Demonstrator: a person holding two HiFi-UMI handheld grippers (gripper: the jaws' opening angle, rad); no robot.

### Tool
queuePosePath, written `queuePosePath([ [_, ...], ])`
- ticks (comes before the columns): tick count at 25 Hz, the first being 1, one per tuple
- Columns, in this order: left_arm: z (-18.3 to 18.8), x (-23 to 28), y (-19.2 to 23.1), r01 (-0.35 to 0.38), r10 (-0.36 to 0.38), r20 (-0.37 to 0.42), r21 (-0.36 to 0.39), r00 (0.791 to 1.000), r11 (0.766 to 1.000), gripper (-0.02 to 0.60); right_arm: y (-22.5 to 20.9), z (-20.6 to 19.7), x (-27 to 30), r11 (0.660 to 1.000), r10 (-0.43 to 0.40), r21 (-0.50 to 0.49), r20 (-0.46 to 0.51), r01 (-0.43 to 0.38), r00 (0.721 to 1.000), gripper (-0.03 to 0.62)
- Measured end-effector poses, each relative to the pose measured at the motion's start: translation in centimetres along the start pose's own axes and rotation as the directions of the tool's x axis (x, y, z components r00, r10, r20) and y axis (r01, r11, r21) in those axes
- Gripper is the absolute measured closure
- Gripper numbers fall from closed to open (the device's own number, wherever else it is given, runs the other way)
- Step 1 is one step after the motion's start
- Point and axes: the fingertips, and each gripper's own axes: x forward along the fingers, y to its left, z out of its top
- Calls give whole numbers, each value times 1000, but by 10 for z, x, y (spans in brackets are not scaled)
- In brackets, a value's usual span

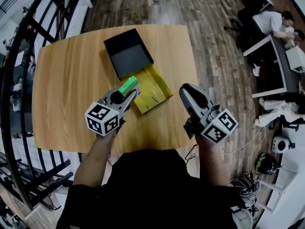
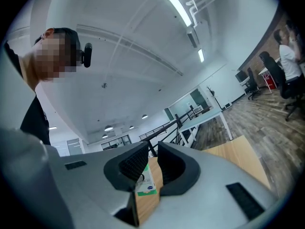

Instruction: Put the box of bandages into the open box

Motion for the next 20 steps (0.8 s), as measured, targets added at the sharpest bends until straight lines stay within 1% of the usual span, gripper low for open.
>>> queuePosePath([
  [5, -15, 25, 2, 21, -22, -52, -21, 998, 1000, 489, -12, 1, 1, 1000, -5, 8, -10, 6, 1000, 522],
  [10, -37, 50, 5, 40, -44, -119, -36, 992, 999, 489, -26, -1, -1, 999, -25, 23, -21, 25, 999, 522],
  [16, -70, 84, 7, 74, -83, -225, -51, 971, 996, 489, -42, -9, -5, 998, -42, 45, -38, 44, 998, 522],
  [20, -90, 100, 11, 86, -103, -276, -74, 956, 994, 489, -48, -13, -6, 997, -47, 56, -49, 50, 998, 522],
])
